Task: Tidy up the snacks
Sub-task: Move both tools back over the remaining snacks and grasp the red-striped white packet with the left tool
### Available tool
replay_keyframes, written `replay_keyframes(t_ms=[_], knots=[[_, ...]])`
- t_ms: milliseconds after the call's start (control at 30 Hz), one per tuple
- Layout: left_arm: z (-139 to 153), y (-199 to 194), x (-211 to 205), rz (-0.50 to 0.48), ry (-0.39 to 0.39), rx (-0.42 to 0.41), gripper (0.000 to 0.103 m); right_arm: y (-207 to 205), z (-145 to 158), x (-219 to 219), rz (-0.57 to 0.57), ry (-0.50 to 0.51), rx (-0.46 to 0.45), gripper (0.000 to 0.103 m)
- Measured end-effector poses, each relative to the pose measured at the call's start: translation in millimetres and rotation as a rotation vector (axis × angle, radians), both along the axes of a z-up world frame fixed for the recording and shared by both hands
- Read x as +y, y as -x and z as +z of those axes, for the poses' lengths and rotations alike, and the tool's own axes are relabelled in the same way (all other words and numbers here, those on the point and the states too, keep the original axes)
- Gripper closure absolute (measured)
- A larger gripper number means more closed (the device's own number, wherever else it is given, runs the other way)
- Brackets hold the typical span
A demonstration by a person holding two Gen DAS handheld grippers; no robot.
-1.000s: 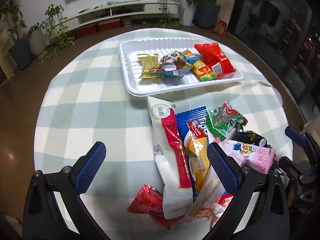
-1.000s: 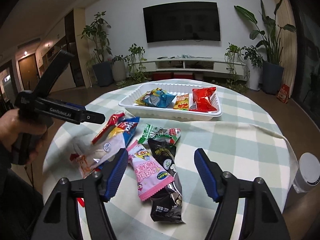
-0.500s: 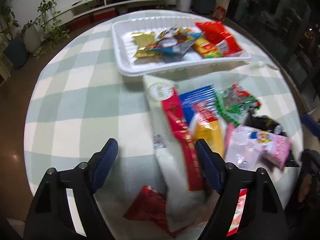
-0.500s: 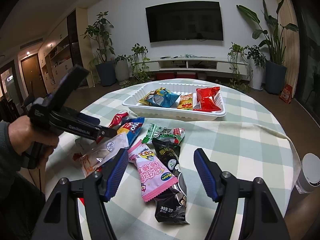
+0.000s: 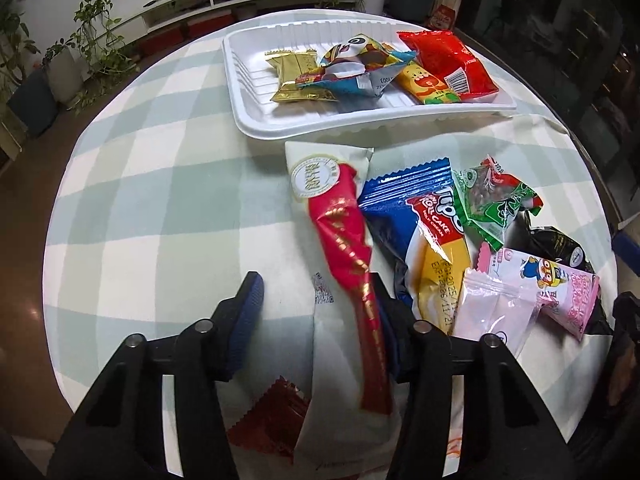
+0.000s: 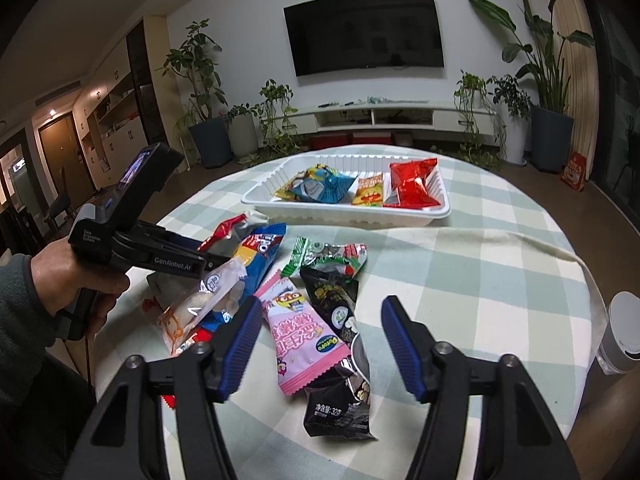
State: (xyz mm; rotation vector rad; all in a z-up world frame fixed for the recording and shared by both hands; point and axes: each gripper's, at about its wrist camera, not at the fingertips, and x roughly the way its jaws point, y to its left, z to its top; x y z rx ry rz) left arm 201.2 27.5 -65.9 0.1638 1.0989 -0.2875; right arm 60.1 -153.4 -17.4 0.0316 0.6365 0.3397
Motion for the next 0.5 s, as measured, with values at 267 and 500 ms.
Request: replay_keyframes(t_ms=[267, 500], knots=[[2, 2, -4, -0.024, 0.023, -0.006, 0.084, -1, -4, -2, 0.009, 0.003, 0.020, 0.066], [11, 5, -1, -0.023, 0.054, -0.037, 0.086, 0, 2, 1, 0.069, 0.065, 0.026, 0.066]])
